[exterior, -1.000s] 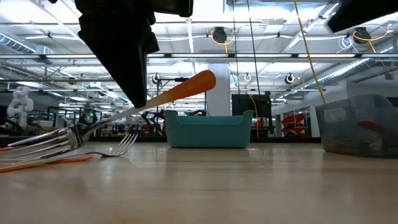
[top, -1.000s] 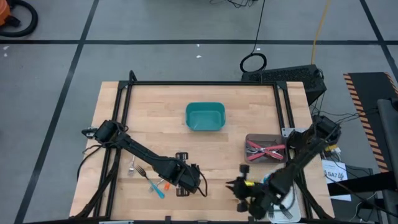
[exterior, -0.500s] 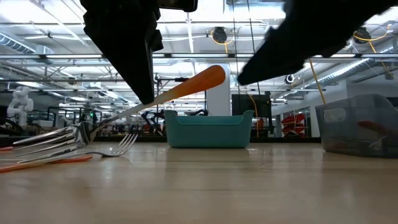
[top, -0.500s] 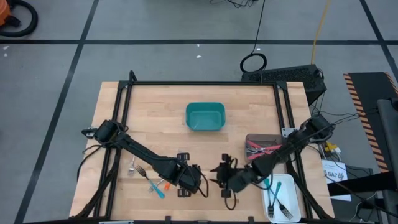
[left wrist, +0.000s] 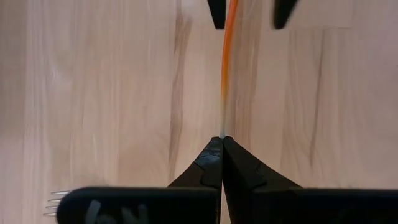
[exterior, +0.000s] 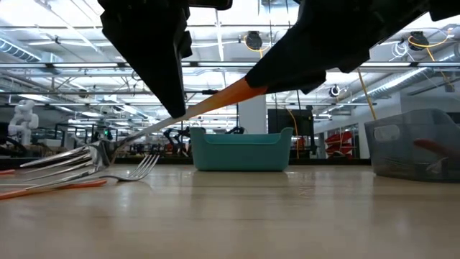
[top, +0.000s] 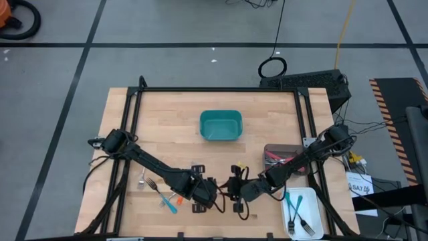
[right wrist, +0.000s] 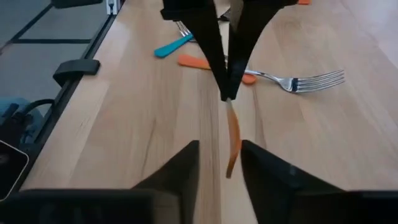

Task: Sort silverware by color (type)
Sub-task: Put the orange fork into the blue bin

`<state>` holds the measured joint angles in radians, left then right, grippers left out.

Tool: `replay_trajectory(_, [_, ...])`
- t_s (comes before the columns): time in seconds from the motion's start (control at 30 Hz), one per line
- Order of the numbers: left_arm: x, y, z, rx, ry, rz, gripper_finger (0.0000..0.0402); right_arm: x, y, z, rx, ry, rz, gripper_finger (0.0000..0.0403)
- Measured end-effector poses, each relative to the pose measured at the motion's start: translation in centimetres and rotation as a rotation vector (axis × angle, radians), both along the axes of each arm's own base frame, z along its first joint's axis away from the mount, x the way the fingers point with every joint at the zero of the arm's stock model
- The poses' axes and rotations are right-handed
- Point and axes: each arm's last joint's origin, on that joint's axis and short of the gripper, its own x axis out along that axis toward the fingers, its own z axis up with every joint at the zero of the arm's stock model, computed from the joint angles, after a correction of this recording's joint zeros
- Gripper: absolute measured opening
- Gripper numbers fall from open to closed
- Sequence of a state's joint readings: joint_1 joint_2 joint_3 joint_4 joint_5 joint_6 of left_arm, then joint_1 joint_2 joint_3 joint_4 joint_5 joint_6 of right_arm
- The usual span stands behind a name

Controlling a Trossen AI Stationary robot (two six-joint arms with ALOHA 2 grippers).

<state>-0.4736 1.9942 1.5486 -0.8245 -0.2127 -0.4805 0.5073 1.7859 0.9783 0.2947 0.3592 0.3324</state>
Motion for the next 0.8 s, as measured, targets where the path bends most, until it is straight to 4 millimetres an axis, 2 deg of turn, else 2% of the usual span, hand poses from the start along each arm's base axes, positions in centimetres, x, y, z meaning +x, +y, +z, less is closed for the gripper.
replay_trajectory(0.13, [0.1, -0.1, 0.0, -0.009, -0.014, -0.001, 0.0005, 0.0, -0.1, -0.1, -0.010, 0.013, -0.003, 0.0022])
replay_trajectory(0.17, [0.2, -0.1, 0.1, -0.014, -0.019, -0.002, 0.0005, -0.1, -0.1, -0.2, -0.019, 0.017, -0.006, 0.0012])
replay_trajectory(0.37, [0.4, -0.4, 0.2, 0.013, -0.075, 0.029, 0.0016, -0.1, -0.2, -0.2, -0.036, 0.039, -0.001, 0.0006])
replay_trajectory(0.57, [0.5, -0.3, 0.7, 0.104, -0.146, 0.094, 0.0074, 0.0, 0.1, 0.3, -0.081, 0.091, 0.014, 0.0004])
replay_trajectory(0.67, [0.5, -0.5, 2.1, 0.162, -0.182, 0.163, 0.0094, -0.2, 0.1, 1.0, -0.099, 0.102, 0.026, 0.0003])
replay_trajectory(0.8, [0.3, -1.7, 5.2, 0.203, -0.258, 0.203, 0.0098, -1.2, -0.2, 2.9, -0.115, 0.105, 0.043, 0.0003])
